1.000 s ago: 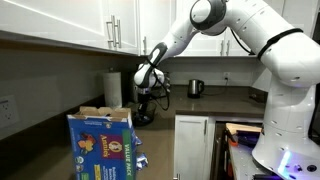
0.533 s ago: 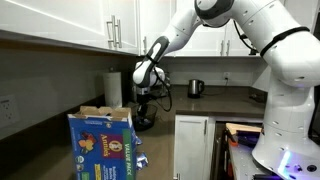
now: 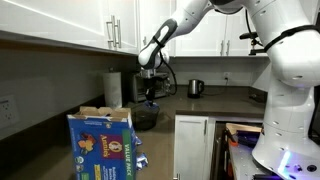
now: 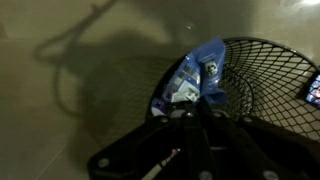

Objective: Get the objects in the black basket and put them on the counter

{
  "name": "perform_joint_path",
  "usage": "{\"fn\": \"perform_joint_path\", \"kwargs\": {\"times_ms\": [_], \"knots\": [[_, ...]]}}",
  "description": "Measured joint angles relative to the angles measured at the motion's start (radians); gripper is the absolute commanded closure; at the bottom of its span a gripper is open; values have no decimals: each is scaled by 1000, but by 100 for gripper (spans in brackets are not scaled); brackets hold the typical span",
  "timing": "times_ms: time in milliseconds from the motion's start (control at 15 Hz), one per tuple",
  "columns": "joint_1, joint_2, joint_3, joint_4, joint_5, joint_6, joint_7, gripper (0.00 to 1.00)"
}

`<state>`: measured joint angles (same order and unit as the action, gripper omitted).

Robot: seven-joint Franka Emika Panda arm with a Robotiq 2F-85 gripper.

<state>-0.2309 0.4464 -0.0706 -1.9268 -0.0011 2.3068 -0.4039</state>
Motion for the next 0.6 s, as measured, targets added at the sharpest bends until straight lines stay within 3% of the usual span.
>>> {"fn": "perform_joint_path", "kwargs": {"times_ms": [600], "knots": [[33, -154, 51, -26, 65, -173, 0, 98]]}}
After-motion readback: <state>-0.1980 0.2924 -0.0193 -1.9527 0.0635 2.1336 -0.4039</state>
